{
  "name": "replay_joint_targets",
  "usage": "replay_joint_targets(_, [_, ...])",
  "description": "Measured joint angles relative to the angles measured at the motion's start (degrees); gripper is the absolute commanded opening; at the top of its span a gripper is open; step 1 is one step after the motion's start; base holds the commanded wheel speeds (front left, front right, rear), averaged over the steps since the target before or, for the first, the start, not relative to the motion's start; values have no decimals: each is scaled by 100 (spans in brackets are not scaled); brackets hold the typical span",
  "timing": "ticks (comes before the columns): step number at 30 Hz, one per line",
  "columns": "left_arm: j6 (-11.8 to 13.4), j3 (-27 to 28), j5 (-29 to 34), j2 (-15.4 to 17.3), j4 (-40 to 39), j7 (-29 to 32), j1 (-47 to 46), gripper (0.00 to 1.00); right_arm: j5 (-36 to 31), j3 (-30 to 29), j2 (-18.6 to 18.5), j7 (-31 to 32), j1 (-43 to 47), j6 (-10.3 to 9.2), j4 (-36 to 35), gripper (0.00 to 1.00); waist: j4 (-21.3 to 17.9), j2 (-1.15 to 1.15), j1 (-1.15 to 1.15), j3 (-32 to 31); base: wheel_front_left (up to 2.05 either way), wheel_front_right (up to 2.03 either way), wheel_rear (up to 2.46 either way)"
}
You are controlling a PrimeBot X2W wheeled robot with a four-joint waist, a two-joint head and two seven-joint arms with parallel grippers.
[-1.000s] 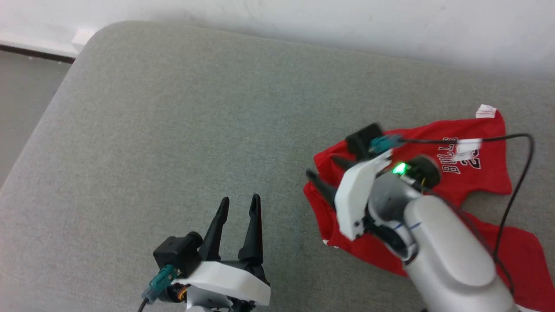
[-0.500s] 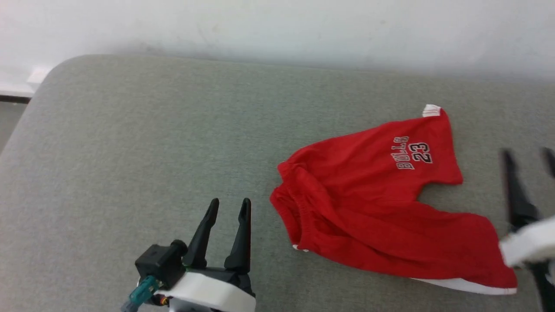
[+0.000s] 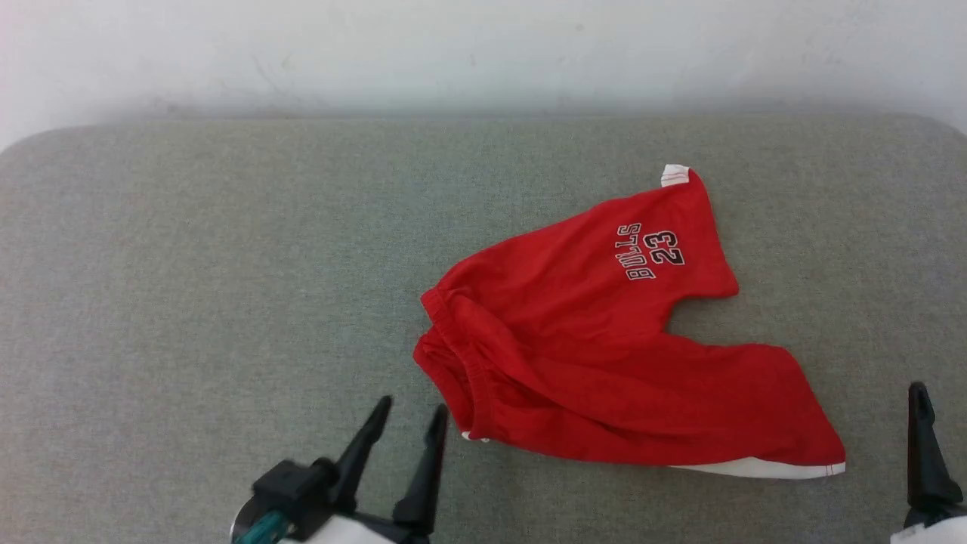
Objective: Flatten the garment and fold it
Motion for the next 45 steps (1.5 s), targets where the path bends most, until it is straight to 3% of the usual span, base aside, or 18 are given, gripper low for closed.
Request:
replay_joint_targets(6, [-279,-397,2,138,81,983,-611,100,-1,29,-3,-51,-266,0,56,100,-13,0,1,178,0,0,0])
replay_joint_targets(10, [-387,-567,-148,44,275,1463,-863,100,0,100,0,-12,-329,0,110,100,-4,0,1,320,0,0,0])
replay_joint_targets(19, [-565,-872,-145,43,826,1990,-1160,100,1,141,1,-7,-452,0,154,100,-17,0,2,581,0,0,0])
replay_joint_targets(24, [-572,-912,-132,43,923,1983,-1280,100,1,134,0,-5,-482,0,154,100,-25,0,2,650,0,0,0])
replay_joint_targets(25, [-580,-913,-123,32,924,1931,-1297,45,1,133,0,-5,-483,0,154,100,-23,0,2,658,0,0,0])
replay_joint_targets(26, [-601,-916,-116,26,931,1873,-1316,0,1,131,0,-4,-484,0,155,100,-19,0,1,662,0,0,0])
replay_joint_targets(33, [-613,-864,-132,14,1014,1725,-1374,0,-49,252,0,185,-499,0,152,100,8,0,2,626,0,0,0])
replay_joint_targets(36, [-510,-740,-151,51,869,1661,-1346,0,-230,355,1,492,-498,0,77,100,26,0,1,601,0,0,0])
replay_joint_targets(45, [-315,-550,-296,211,424,1638,-1076,0,-569,454,-7,2368,21,1,-201,100,110,0,1,666,0,0,0])
